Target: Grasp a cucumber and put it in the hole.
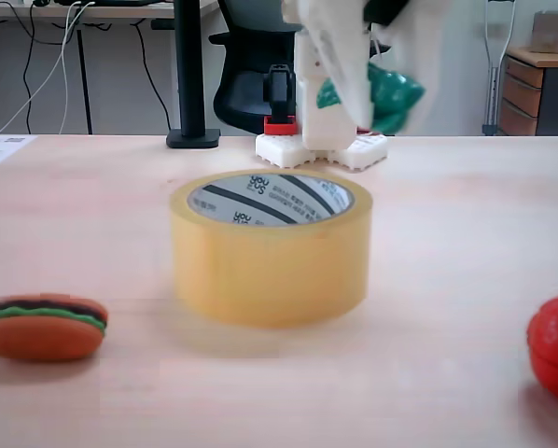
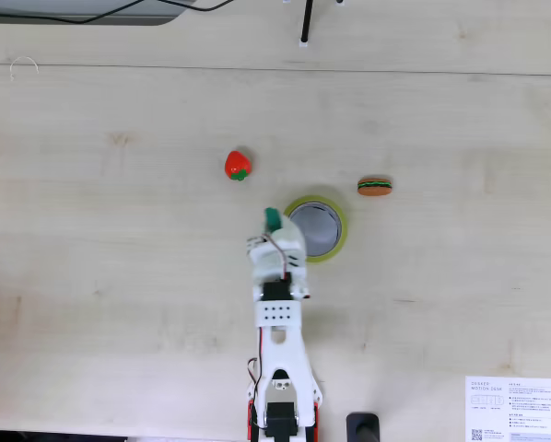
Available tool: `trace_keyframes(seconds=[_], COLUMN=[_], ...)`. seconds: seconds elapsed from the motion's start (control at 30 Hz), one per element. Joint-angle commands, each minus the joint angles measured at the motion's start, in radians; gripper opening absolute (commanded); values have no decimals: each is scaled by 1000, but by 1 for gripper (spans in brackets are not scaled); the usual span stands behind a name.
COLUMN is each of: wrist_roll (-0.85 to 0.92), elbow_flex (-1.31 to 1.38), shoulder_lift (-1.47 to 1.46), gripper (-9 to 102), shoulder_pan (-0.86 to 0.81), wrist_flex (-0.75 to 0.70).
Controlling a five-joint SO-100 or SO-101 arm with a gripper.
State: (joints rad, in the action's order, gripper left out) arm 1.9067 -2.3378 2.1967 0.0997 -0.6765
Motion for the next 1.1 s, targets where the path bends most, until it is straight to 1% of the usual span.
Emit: trace_keyframes(seconds=[0.0, 0.3, 0.6, 0.8, 1.07], wrist_roll=[-8, -18, -28, -28, -28], elbow_flex=[121, 287, 307, 298, 265], shoulder_lift=[29, -98, -98, -60, -28], gripper=[1, 1, 2, 7, 23], shoulder_pan=[-75, -206, -227, -227, -227], wrist_flex=[-11, -11, -44, -74, -77])
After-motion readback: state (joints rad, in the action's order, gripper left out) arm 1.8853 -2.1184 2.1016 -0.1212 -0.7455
